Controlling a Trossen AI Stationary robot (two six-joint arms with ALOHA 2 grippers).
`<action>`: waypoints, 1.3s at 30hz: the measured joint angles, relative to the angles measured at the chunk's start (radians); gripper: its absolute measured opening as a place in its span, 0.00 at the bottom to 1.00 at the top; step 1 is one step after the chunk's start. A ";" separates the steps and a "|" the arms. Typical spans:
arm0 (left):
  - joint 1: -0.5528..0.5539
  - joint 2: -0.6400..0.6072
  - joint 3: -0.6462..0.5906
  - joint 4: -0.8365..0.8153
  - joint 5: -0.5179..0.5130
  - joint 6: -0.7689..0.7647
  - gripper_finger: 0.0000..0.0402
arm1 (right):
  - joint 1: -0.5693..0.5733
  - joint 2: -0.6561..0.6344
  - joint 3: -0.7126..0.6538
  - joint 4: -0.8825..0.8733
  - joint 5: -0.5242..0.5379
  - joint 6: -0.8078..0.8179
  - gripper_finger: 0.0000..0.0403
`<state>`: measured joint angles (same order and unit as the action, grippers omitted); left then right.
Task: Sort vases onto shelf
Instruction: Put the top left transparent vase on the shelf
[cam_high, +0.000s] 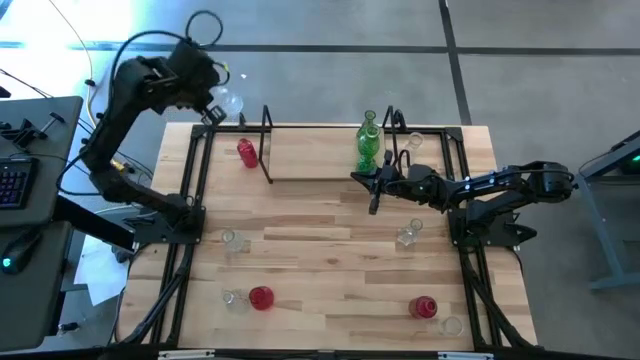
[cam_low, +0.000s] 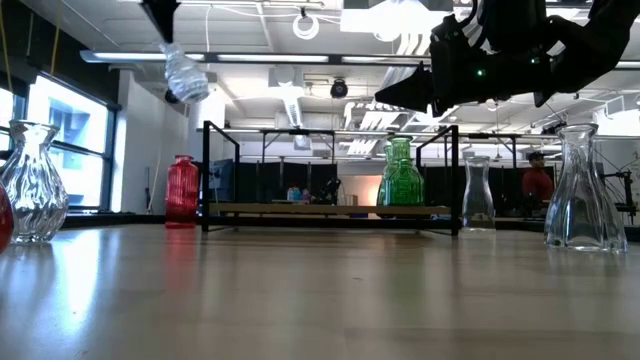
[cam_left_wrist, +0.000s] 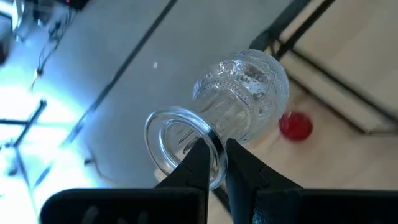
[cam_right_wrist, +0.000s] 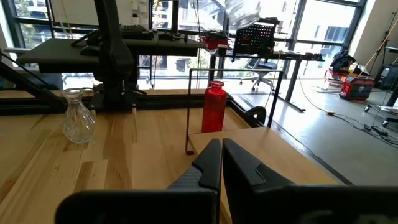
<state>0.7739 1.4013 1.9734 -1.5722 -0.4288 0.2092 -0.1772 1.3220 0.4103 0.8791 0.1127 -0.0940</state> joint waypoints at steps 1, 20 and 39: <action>-0.010 0.020 0.034 0.000 0.007 0.006 0.04 | 0.000 0.000 0.000 0.000 0.000 0.000 0.00; -0.313 0.440 0.381 0.003 0.008 0.120 0.04 | 0.000 0.000 0.000 0.001 0.000 -0.018 0.00; -0.417 0.756 0.381 0.069 0.060 0.187 0.04 | 0.000 0.000 0.000 0.003 0.000 -0.023 0.00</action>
<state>0.3567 2.1571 2.3543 -1.5029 -0.3691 0.3960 -0.1772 1.3220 0.4107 0.8818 0.1127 -0.1169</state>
